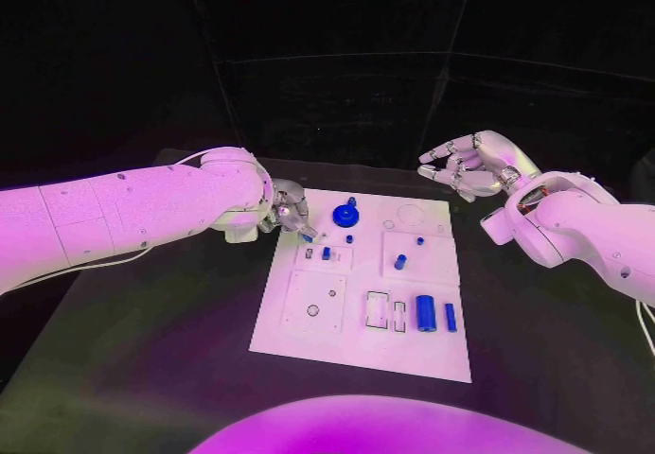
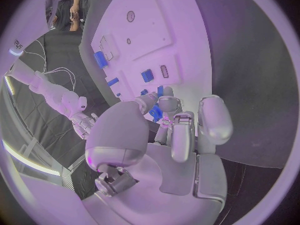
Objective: Assemble the parts on the task board
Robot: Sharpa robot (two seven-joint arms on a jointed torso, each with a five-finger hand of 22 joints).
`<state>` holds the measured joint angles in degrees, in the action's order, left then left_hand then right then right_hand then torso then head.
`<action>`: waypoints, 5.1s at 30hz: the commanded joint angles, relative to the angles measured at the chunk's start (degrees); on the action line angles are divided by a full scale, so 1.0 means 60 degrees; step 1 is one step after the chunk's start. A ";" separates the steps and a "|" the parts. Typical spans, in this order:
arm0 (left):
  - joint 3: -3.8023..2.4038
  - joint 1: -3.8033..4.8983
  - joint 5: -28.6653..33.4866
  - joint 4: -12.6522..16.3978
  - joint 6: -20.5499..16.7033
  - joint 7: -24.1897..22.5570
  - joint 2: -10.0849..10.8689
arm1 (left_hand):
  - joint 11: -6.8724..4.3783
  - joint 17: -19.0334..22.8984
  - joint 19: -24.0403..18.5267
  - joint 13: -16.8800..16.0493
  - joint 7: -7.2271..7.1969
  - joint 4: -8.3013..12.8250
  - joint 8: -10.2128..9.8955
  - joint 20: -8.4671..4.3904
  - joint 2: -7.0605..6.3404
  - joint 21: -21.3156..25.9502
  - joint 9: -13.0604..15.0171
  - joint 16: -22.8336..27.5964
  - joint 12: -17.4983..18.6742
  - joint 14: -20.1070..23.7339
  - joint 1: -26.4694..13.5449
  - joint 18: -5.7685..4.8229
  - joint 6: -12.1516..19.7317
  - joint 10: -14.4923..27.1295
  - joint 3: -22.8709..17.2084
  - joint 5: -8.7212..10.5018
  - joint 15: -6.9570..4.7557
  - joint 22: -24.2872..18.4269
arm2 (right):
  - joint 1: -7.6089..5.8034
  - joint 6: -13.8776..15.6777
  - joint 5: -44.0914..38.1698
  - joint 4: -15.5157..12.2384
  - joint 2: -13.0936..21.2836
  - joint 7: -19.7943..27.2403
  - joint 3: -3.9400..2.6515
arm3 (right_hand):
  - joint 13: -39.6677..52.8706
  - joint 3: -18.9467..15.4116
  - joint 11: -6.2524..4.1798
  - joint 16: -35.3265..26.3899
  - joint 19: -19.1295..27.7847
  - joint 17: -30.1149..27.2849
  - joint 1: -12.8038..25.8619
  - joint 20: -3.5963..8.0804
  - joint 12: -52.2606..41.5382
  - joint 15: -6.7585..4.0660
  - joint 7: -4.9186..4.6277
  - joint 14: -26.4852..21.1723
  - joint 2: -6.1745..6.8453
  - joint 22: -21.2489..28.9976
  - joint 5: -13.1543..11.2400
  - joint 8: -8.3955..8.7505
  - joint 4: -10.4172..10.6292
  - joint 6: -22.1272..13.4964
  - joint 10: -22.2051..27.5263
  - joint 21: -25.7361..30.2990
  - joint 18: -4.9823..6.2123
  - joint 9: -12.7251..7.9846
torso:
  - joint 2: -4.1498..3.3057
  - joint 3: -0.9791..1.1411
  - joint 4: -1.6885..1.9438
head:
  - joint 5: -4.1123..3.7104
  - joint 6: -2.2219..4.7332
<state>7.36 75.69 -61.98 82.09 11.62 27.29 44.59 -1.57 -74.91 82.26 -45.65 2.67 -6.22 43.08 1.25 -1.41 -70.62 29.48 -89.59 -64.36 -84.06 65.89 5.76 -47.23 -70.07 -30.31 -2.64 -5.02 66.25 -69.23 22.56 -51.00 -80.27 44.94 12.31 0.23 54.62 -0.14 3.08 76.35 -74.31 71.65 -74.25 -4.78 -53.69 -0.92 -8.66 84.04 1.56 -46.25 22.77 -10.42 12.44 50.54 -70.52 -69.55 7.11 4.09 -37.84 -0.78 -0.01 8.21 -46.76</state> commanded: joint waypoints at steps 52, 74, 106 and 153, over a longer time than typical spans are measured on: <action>0.0165 -0.0175 -0.0533 0.0335 0.0840 0.0231 0.0043 | -0.0008 -0.2417 0.0053 -0.0036 -0.0008 0.1286 0.0056 -0.0013 -0.0116 0.0018 -0.0004 -0.0015 -0.0043 -0.0966 0.0003 -0.0094 -0.0101 -0.0104 -0.1422 -0.0020 0.0000 -0.0043 | -0.0015 -0.0089 0.0060 0.0015 -0.0044 0.0096 -0.0005 | 0.0010 -0.0024 0.0026 -0.0052 -0.0033 0.0018 0.0108 0.0038 -0.0049 -0.0072 0.0040 0.0357 -0.0048 -0.0008 -0.0065 -0.0069 0.0088 -0.0045 0.0003 0.0028 0.0045 -0.0014 | -0.0016 0.0011 -0.0018 | 0.0017 -0.0164; 0.0179 -0.0176 -0.0527 0.0028 0.0747 0.0326 -0.0270 | -0.0097 -0.2453 0.0067 -0.0044 -0.0132 0.0352 0.0160 -0.0069 -0.0226 0.0036 -0.0079 -0.0035 -0.0066 -0.0975 -0.1592 -0.0091 -0.0501 -0.0273 -0.1356 -0.0018 -0.0074 -0.0011 | -0.0016 -0.0083 0.0059 0.0017 -0.0078 0.0071 -0.0005 | 0.0005 -0.0024 0.0025 -0.0055 -0.0034 0.0015 0.0103 0.0038 -0.0047 -0.0073 0.0041 0.0356 -0.0056 -0.0009 -0.0062 -0.0073 0.0091 -0.0045 0.0006 0.0028 0.0045 -0.0014 | -0.0016 0.0013 -0.0030 | 0.0019 -0.0213; 0.0182 -0.0175 -0.0450 -0.0107 0.1065 0.0352 -0.0267 | -0.0206 -0.2516 0.0152 -0.0389 -0.0263 0.0455 0.0220 -0.0150 -0.0378 -0.0124 -0.0127 -0.0068 -0.0307 -0.0990 -0.2019 -0.0134 -0.0768 -0.0543 -0.1415 -0.0018 -0.0165 0.0215 | -0.0016 -0.0133 0.0059 0.0020 -0.0094 0.0046 -0.0005 | -0.0013 -0.0018 0.0023 -0.0066 -0.0022 0.0003 0.0075 0.0038 -0.0030 -0.0074 0.0041 0.0354 -0.0056 0.0028 -0.0032 -0.0071 0.0078 -0.0057 0.0021 0.0046 0.0052 -0.0016 | -0.0013 0.0008 -0.0015 | 0.0013 -0.0249; 0.0181 -0.0174 -0.0528 -0.0238 0.0603 0.0333 -0.0418 | -0.0267 -0.2516 0.0249 -0.0628 -0.0326 0.0616 0.0209 -0.0221 -0.0702 -0.0301 -0.0248 -0.0068 -0.0432 -0.0990 -0.2242 -0.0188 -0.1090 -0.0801 -0.0138 -0.0021 -0.0220 0.0499 | -0.0016 -0.0115 0.0059 0.0004 -0.0070 0.0050 -0.0005 | -0.0048 -0.0019 0.0024 -0.0091 -0.0012 -0.0026 0.0053 0.0038 0.0003 -0.0074 0.0039 0.0347 -0.0056 0.0059 -0.0008 -0.0073 0.0072 -0.0066 0.0048 0.0062 0.0057 -0.0017 | -0.0014 0.0017 -0.0021 | -0.0032 -0.0316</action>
<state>8.46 74.60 -65.02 80.74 15.08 29.17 42.16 -3.28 -74.90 83.56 -49.50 0.70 -2.37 44.71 -0.05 -5.61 -72.23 28.04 -89.82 -66.78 -83.85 52.87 5.76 -53.45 -74.43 -31.29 -2.68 -6.04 69.25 -69.22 22.03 -50.81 -80.10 44.46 12.31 0.23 54.38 -0.34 3.08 76.00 -74.31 71.55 -74.04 -4.78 -53.69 -0.92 -8.49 84.04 1.34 -45.95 22.51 -10.63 12.63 50.38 -70.52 -69.56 7.11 4.06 -37.95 -0.70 -0.14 8.01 -48.63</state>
